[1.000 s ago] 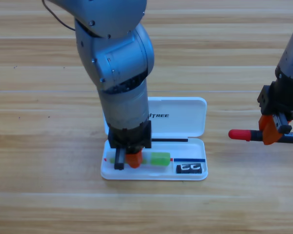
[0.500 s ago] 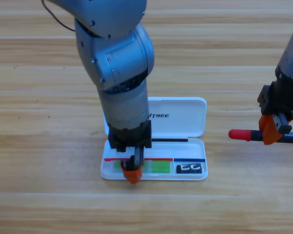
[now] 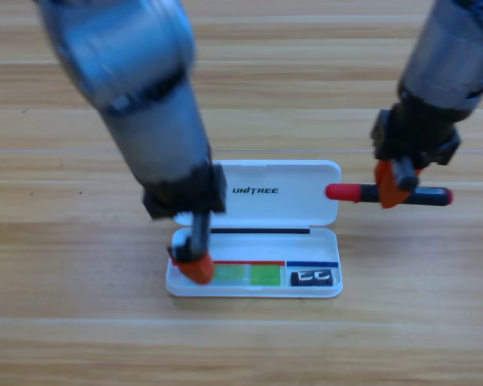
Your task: Clean up eraser and pencils
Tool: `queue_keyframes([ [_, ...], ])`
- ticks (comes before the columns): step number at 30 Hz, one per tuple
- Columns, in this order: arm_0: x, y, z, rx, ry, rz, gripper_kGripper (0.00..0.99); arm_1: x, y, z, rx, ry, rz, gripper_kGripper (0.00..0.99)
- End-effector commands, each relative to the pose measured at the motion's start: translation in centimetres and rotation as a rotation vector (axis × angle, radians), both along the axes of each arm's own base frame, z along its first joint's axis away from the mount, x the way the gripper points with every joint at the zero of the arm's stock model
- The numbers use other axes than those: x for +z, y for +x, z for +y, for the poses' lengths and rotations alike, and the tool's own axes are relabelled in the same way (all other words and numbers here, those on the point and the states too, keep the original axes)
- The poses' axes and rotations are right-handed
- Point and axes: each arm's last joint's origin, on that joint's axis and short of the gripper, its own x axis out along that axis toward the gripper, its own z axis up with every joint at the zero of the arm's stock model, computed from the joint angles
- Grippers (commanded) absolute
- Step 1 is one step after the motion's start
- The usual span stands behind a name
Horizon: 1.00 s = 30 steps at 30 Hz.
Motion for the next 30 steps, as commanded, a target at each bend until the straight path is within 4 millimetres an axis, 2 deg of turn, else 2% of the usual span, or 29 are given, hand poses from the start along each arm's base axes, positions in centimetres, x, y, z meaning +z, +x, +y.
queue_keyframes([
  [1,5.7,0.1,6.1,0.091,-0.094,-0.044,0.990,-5.4,0.0,6.4,0.073,-0.132,0.080,0.000],
  [6,7.8,0.4,9.6,0.127,-0.114,-0.046,0.990,-7.3,0.6,9.4,0.084,-0.154,0.074,0.000],
  [10,8.2,1.0,11.8,0.154,-0.128,-0.039,0.990,-8.8,1.3,11.3,0.092,-0.161,0.060,0.000],
  [15,8.4,2.4,13.9,0.209,-0.163,-0.032,0.990,-9.3,1.8,12.9,0.095,-0.140,0.037,0.000],
  [25,8.9,4.0,17.5,0.325,-0.248,-0.004,0.990,-9.1,1.4,14.3,0.113,-0.114,0.016,0.000],
  [30,8.3,3.8,18.2,0.343,-0.248,0.020,0.990,-8.9,0.9,14.6,0.119,-0.110,0.017,0.000],
])
